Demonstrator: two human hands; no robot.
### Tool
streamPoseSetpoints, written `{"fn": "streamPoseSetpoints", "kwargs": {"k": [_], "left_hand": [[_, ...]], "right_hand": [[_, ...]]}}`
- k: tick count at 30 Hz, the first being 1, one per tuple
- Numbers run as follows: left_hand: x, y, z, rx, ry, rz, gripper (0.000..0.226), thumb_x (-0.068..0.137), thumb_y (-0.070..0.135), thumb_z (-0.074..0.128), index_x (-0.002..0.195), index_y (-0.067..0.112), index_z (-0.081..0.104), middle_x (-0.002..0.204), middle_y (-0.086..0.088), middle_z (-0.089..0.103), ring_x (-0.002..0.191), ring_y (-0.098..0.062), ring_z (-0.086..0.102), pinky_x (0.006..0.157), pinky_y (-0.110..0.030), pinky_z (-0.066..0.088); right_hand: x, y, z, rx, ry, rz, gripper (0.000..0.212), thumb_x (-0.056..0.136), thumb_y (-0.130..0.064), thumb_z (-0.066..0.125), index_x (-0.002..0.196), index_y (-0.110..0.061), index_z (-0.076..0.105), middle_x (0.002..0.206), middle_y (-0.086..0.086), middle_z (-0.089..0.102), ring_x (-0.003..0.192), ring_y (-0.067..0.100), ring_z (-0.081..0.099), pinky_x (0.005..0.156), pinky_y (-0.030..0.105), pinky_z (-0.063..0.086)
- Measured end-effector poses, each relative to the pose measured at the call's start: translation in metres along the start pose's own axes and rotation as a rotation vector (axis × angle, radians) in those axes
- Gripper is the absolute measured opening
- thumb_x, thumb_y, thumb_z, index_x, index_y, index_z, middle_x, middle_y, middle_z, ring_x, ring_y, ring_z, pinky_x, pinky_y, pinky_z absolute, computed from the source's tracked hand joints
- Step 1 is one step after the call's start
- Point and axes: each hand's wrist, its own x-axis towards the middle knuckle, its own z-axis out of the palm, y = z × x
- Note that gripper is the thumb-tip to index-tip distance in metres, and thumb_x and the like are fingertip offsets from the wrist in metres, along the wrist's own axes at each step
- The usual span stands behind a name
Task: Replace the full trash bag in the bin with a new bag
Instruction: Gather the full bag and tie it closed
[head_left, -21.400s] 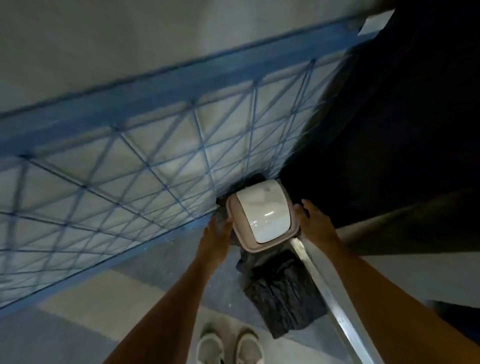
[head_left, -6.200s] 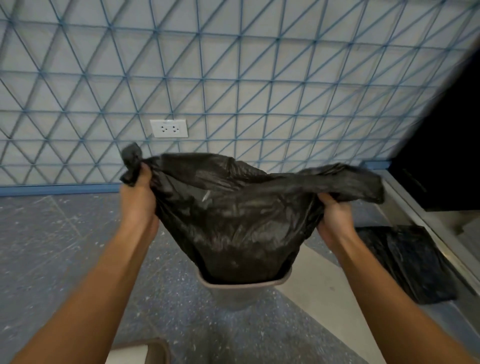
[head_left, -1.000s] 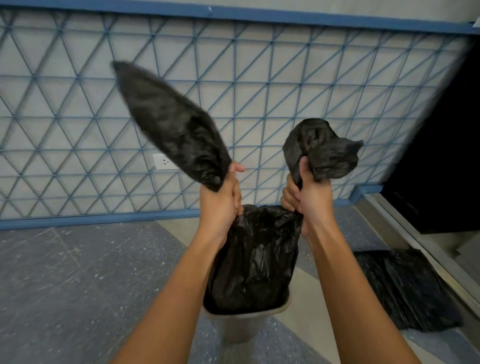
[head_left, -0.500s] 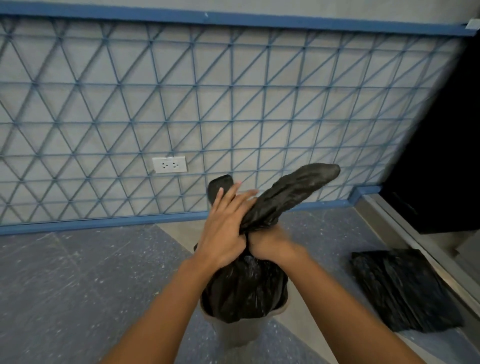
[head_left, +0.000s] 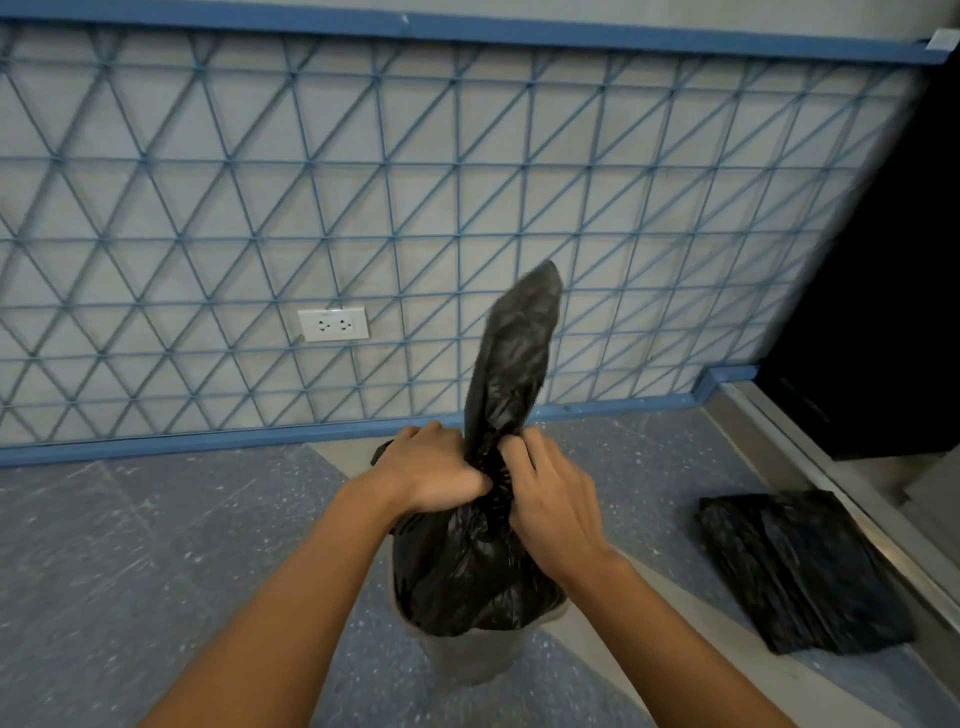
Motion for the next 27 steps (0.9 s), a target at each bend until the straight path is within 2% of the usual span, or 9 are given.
{"fn": "streamPoseSetpoints", "kwargs": {"k": [4, 6, 8, 10, 15, 17, 19, 23, 27], "left_hand": [[-0.002, 0.005, -0.001, 0.234, -0.117, -0.023, 0.040, 0.073, 0.050, 0.041, 0.103, 0.027, 0.052, 0.102, 0.001, 0.055, 0.095, -0.018, 0.038, 0.088, -0.035, 0.029], [-0.005, 0.009, -0.001, 0.366, -0.091, 0.013, 0.043, 0.078, 0.048, 0.039, 0.113, 0.027, 0.049, 0.115, -0.002, 0.055, 0.107, -0.022, 0.042, 0.099, -0.040, 0.027], [-0.008, 0.013, 0.000, 0.487, 0.004, 0.039, 0.054, 0.080, 0.048, 0.038, 0.128, 0.024, 0.045, 0.129, -0.005, 0.051, 0.121, -0.024, 0.041, 0.107, -0.042, 0.022], [-0.012, 0.016, 0.002, 0.565, 0.181, 0.019, 0.067, 0.081, 0.052, 0.043, 0.137, 0.016, 0.038, 0.135, -0.008, 0.046, 0.124, -0.024, 0.039, 0.109, -0.043, 0.022], [-0.026, 0.018, 0.010, 0.573, 0.546, 0.049, 0.053, 0.078, 0.045, 0.060, 0.118, 0.012, 0.051, 0.115, -0.005, 0.050, 0.112, -0.024, 0.047, 0.109, -0.043, 0.026], [-0.031, 0.015, 0.012, 0.576, 0.652, 0.080, 0.046, 0.065, 0.039, 0.072, 0.100, 0.011, 0.060, 0.099, -0.005, 0.058, 0.097, -0.025, 0.057, 0.104, -0.044, 0.037], [-0.032, 0.011, 0.013, 0.562, 0.747, 0.104, 0.045, 0.055, 0.031, 0.078, 0.090, 0.009, 0.063, 0.090, -0.007, 0.061, 0.088, -0.026, 0.061, 0.100, -0.046, 0.043], [-0.033, 0.005, 0.018, 0.553, 0.774, 0.124, 0.050, 0.056, 0.036, 0.079, 0.094, 0.011, 0.059, 0.090, -0.005, 0.062, 0.090, -0.026, 0.061, 0.102, -0.049, 0.039], [-0.032, 0.002, 0.019, 0.520, 0.717, 0.137, 0.053, 0.061, 0.044, 0.077, 0.103, 0.019, 0.058, 0.089, 0.002, 0.062, 0.089, -0.023, 0.061, 0.105, -0.050, 0.035]], "right_hand": [[-0.001, 0.004, 0.006, -0.107, 0.301, -0.129, 0.024, 0.087, -0.009, 0.041, 0.109, -0.016, 0.044, 0.101, 0.009, 0.042, 0.090, 0.027, 0.046, 0.078, 0.041, 0.044], [0.002, 0.005, 0.007, -0.208, 0.321, -0.181, 0.034, 0.092, -0.018, 0.042, 0.125, -0.028, 0.041, 0.121, 0.007, 0.037, 0.123, 0.032, 0.034, 0.105, 0.051, 0.030], [0.008, 0.003, 0.005, -0.358, 0.185, -0.189, 0.049, 0.092, -0.024, 0.045, 0.138, -0.033, 0.034, 0.142, 0.004, 0.027, 0.144, 0.034, 0.000, 0.112, 0.058, 0.010], [0.016, 0.003, 0.002, -0.404, -0.008, -0.149, 0.059, 0.086, -0.024, 0.045, 0.143, -0.028, 0.033, 0.156, 0.007, 0.018, 0.144, 0.034, -0.016, 0.112, 0.061, 0.000], [0.026, 0.003, -0.005, -0.162, -0.439, 0.065, 0.063, 0.081, -0.007, 0.059, 0.139, -0.018, 0.037, 0.152, 0.010, 0.032, 0.145, 0.032, 0.017, 0.114, 0.054, -0.007], [0.026, 0.002, -0.004, 0.128, -0.512, 0.194, 0.060, 0.079, 0.000, 0.055, 0.134, -0.020, 0.041, 0.130, 0.009, 0.057, 0.127, 0.029, 0.047, 0.113, 0.046, 0.025], [0.031, 0.003, -0.008, 0.458, -0.534, 0.360, 0.049, 0.079, 0.006, 0.052, 0.122, -0.017, 0.054, 0.109, 0.009, 0.067, 0.103, 0.026, 0.061, 0.088, 0.034, 0.048], [0.039, 0.012, -0.016, 0.948, -0.647, 0.634, 0.042, 0.074, 0.016, 0.047, 0.103, -0.013, 0.058, 0.085, 0.008, 0.064, 0.074, 0.020, 0.060, 0.059, 0.027, 0.046], [0.042, 0.022, -0.016, 1.208, -0.772, 0.737, 0.065, 0.065, 0.032, 0.034, 0.107, -0.014, 0.054, 0.100, 0.023, 0.058, 0.086, 0.032, 0.056, 0.063, 0.037, 0.041]]}}
